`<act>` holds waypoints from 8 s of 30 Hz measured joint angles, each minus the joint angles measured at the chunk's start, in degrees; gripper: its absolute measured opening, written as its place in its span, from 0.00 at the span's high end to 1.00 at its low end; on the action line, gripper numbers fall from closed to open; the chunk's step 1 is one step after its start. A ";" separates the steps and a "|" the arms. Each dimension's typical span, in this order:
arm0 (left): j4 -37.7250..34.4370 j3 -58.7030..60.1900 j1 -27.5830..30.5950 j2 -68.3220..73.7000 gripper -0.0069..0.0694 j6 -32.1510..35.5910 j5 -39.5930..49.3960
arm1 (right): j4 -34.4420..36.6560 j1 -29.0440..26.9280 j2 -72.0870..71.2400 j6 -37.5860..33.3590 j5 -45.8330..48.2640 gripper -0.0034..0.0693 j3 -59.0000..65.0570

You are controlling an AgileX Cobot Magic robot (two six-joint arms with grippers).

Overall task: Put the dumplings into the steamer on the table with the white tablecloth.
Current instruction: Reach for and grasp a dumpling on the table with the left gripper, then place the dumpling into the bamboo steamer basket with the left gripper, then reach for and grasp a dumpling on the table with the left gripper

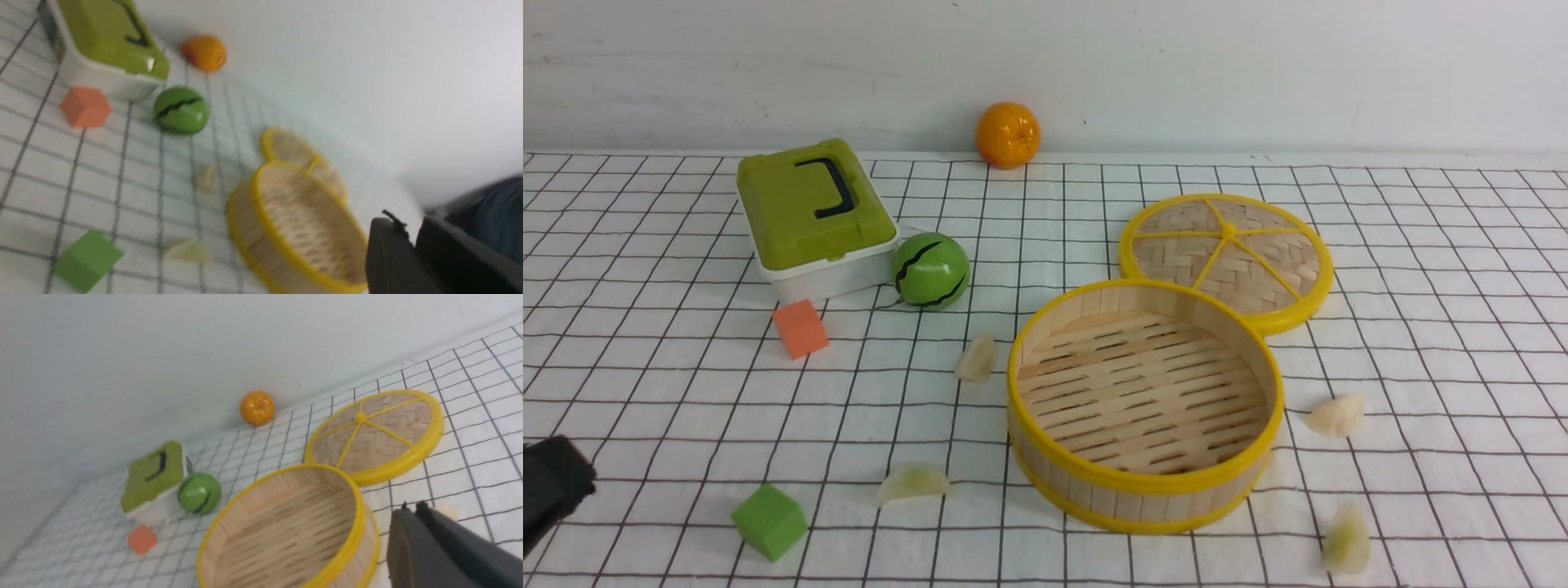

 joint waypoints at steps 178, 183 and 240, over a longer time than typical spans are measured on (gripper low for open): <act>37.27 -108.70 -40.10 125.02 0.51 -25.37 28.54 | -29.08 20.99 15.82 4.21 45.80 0.83 -32.48; 38.20 -108.70 -40.10 122.45 0.34 -24.78 31.69 | -29.41 20.99 15.75 4.21 45.80 0.83 -32.55; 50.35 -41.48 -31.94 89.06 0.36 -6.13 7.07 | -28.22 20.99 15.75 4.19 45.24 0.81 -32.55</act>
